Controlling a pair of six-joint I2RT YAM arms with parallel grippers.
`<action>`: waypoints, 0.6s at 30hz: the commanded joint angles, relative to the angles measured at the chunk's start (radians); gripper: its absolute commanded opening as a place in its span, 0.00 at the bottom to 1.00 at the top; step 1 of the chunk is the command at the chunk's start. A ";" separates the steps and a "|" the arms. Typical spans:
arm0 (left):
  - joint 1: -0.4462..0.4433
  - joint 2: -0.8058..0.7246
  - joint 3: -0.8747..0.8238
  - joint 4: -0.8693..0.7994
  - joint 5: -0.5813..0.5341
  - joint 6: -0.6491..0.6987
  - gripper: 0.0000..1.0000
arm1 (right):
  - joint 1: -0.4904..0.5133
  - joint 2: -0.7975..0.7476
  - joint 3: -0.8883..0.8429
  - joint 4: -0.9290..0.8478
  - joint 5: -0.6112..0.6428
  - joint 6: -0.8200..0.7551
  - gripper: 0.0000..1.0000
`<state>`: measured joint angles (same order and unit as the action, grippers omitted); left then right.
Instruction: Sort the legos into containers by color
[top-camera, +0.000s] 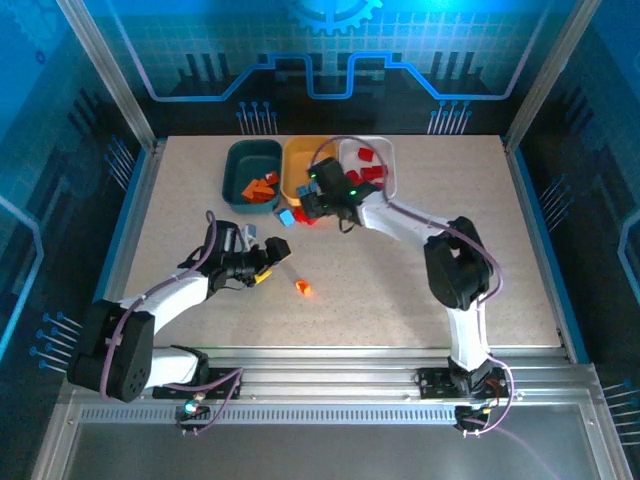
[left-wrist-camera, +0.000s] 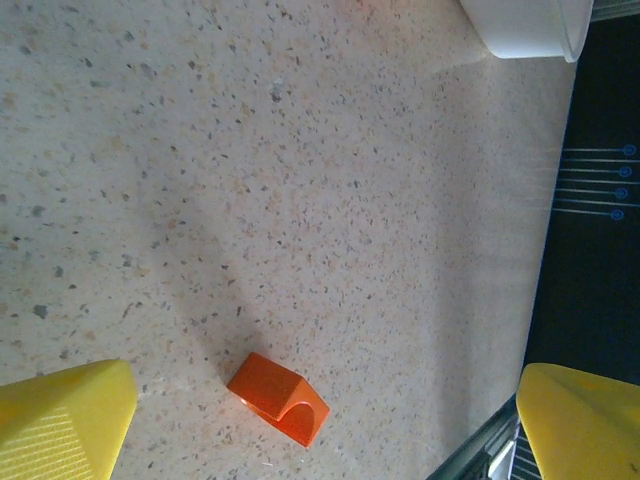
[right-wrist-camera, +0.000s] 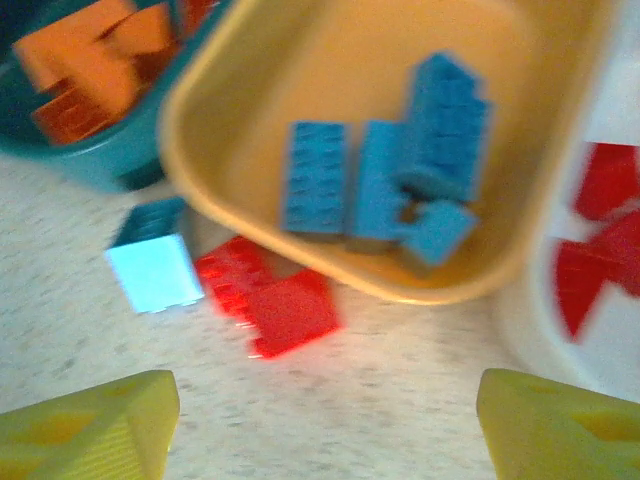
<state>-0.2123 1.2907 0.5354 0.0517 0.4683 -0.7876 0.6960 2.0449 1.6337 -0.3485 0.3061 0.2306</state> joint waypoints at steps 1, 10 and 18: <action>0.027 -0.005 -0.017 0.021 0.002 -0.019 0.99 | -0.005 0.110 0.057 0.011 0.023 -0.035 0.81; 0.065 -0.070 -0.045 -0.030 -0.003 0.009 0.99 | -0.019 0.256 0.199 -0.046 0.009 0.021 0.78; 0.071 -0.048 -0.034 -0.026 0.005 0.014 0.99 | -0.045 0.276 0.210 -0.048 -0.077 0.029 0.71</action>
<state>-0.1493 1.2438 0.5018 0.0349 0.4683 -0.7864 0.6659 2.2990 1.8156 -0.3912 0.2718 0.2466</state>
